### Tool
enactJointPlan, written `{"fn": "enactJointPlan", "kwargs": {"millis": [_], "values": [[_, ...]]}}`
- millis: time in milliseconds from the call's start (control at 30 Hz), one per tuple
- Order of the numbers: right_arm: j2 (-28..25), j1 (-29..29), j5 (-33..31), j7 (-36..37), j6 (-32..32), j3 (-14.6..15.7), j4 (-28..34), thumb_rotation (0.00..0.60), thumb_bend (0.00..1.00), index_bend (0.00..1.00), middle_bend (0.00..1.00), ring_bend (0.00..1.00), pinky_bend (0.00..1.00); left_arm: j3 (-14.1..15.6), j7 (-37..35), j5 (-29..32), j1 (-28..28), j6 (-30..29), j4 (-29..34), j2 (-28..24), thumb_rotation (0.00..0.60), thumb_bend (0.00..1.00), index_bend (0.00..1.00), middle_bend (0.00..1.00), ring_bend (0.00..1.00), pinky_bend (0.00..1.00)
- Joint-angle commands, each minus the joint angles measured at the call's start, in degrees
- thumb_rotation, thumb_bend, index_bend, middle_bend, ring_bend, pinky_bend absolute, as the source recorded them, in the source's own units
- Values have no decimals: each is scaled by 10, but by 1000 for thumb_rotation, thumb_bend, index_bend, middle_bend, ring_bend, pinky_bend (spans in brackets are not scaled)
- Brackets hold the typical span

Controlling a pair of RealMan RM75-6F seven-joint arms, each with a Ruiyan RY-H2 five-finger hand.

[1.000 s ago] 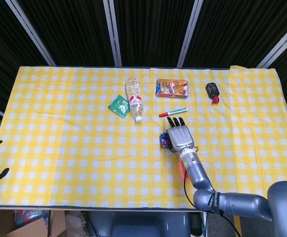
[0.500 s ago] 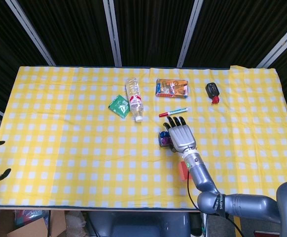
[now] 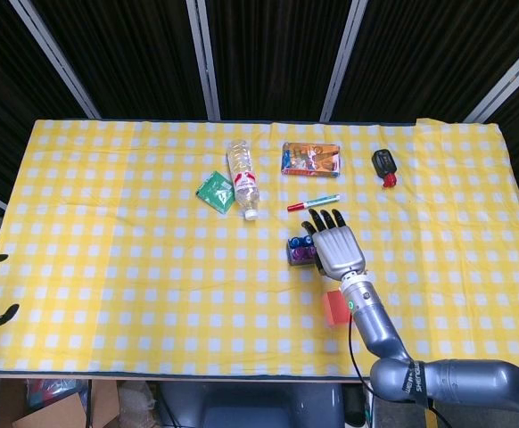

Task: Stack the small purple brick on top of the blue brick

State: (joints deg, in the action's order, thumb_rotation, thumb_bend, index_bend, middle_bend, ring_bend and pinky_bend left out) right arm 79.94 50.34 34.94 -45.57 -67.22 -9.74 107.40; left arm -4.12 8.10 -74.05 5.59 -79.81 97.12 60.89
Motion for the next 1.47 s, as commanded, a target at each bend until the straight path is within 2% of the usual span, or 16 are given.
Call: {"fn": "enactJointPlan", "kwargs": {"millis": [33,100,200,400,500,600,800,900,1467], "values": [[-63,-48,40,-6,-60,48,78,600,523,126,0,0,0,0,-1,1,0,0,0,0,600,243,183,0,0,100],[-82,-82,86,24,-85,74,87,600,422,89,0,0,0,0,0,1,-1,-2,1,-1,600,243,183,0,0,100],[-105,-147,170,112,-121,112,67,600,331,63,0,0,0,0,0,-1,-3,-6,5,-1,600,243,183,0,0,100],[-130,-253,295,318,-162,155,-41,600,322,58,0,0,0,4,6,-9,-8,-15,16,-2,600,243,183,0,0,100],[-129,-290,324,396,-175,161,-94,600,321,58,0,0,0,6,14,-10,-9,-18,20,-1,600,243,183,0,0,100],[-124,-315,342,444,-181,162,-137,600,321,58,0,0,0,7,21,-11,-10,-20,24,0,600,243,183,0,0,100],[-98,-352,391,484,-220,151,-224,600,321,58,0,0,0,7,20,-12,-13,-26,26,-1,600,243,182,0,0,100],[-94,-363,401,490,-227,142,-245,600,321,58,0,0,0,5,15,-10,-15,-28,25,-3,600,242,181,0,0,100],[-94,-395,409,486,-192,109,-262,600,322,67,0,0,0,7,8,-32,-10,-27,15,0,600,243,175,0,0,100]]}}
